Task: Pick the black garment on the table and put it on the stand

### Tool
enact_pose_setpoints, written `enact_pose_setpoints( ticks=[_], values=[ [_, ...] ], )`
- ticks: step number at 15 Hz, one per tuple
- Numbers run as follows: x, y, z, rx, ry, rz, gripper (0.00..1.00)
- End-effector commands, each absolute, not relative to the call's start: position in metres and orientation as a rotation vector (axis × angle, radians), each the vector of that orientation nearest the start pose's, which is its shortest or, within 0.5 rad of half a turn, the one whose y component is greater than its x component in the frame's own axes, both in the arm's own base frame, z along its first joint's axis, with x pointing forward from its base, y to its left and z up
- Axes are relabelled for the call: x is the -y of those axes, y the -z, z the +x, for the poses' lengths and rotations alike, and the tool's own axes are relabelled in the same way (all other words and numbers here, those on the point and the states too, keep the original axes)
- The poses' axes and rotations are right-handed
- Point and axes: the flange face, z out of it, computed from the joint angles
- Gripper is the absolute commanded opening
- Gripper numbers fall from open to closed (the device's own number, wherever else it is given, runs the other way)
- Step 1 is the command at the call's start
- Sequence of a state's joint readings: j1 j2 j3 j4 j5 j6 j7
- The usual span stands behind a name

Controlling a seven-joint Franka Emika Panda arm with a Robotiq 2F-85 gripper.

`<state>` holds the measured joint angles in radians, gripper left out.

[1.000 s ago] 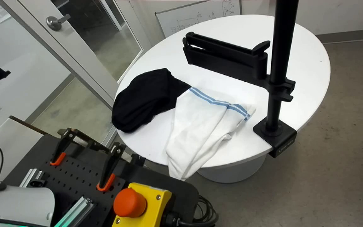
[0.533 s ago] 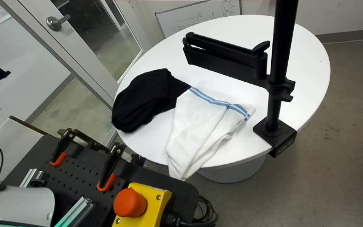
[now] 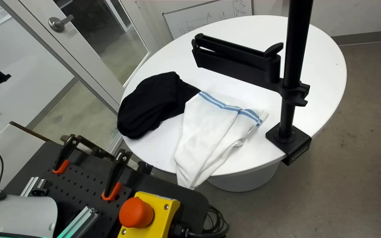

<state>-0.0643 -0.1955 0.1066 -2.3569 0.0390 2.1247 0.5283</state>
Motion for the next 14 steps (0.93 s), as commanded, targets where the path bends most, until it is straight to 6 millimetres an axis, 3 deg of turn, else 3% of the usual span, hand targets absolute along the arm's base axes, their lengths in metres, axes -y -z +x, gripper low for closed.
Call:
enact_pose_setpoints(
  ticks=[1, 6, 9, 11, 12, 14],
  values=[
    [-0.028, -0.364, 0.487, -0.833, 0.054, -3.044, 1.0],
    [-0.046, -0.305, 0.504, -0.773, 0.138, -3.142, 1.0],
    [-0.057, -0.273, 0.507, -0.732, 0.012, -3.237, 1.0],
    [-0.061, -0.264, 0.512, -0.751, -0.081, -3.259, 1.0],
    [-0.058, -0.267, 0.498, -0.727, -0.031, -3.227, 1.0],
    [-0.06, -0.261, 0.504, -0.729, -0.077, -3.241, 1.0]
  ],
)
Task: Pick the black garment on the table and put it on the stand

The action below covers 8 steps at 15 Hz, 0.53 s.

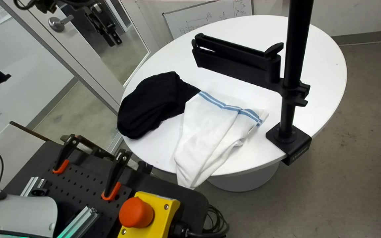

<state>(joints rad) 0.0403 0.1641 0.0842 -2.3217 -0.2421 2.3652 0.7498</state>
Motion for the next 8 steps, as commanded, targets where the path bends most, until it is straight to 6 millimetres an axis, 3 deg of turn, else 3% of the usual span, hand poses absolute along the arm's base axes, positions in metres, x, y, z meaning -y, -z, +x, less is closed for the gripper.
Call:
enact_pose_setpoints(
  ticks=[1, 4, 8],
  values=[
    [-0.06, -0.261, 0.506, -0.73, -0.081, -3.243, 1.0],
    [-0.06, -0.259, 0.508, -0.721, -0.056, -3.256, 1.0],
    [-0.073, -0.228, 0.506, -0.628, 0.008, -3.297, 1.0]
  ],
)
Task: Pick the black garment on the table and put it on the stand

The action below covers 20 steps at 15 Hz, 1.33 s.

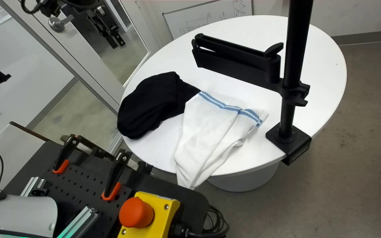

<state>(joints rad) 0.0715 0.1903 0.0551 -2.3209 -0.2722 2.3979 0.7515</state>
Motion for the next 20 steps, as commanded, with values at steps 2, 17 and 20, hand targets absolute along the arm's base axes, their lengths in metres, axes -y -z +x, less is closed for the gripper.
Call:
enact_pose_setpoints(
  ticks=[2, 17, 20],
  values=[
    [-0.083, -0.212, 0.507, -0.605, 0.045, -3.303, 1.0],
    [-0.116, -0.084, 0.526, -0.446, -0.175, -3.393, 1.0],
    [-0.117, -0.071, 0.529, -0.427, -0.242, -3.384, 1.0]
  ],
)
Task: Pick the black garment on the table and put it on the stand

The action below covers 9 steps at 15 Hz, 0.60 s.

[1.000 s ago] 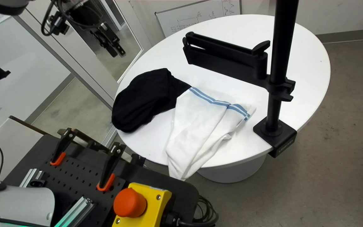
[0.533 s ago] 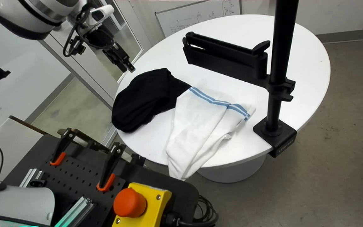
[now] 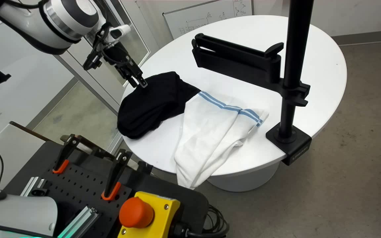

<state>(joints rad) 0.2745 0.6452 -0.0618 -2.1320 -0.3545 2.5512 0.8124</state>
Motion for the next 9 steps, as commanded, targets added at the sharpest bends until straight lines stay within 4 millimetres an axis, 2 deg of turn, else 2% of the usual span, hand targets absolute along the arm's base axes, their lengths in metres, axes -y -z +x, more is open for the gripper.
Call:
enact_pose_setpoints(
  ticks=[1, 2, 4, 9],
  values=[
    [-0.116, -0.068, 0.53, -0.428, -0.26, -3.382, 1.0],
    [-0.114, -0.064, 0.531, -0.433, -0.28, -3.381, 0.8],
    [-0.112, -0.059, 0.533, -0.436, -0.312, -3.379, 0.68],
    [-0.11, -0.055, 0.538, -0.449, -0.34, -3.378, 0.3]
  ],
)
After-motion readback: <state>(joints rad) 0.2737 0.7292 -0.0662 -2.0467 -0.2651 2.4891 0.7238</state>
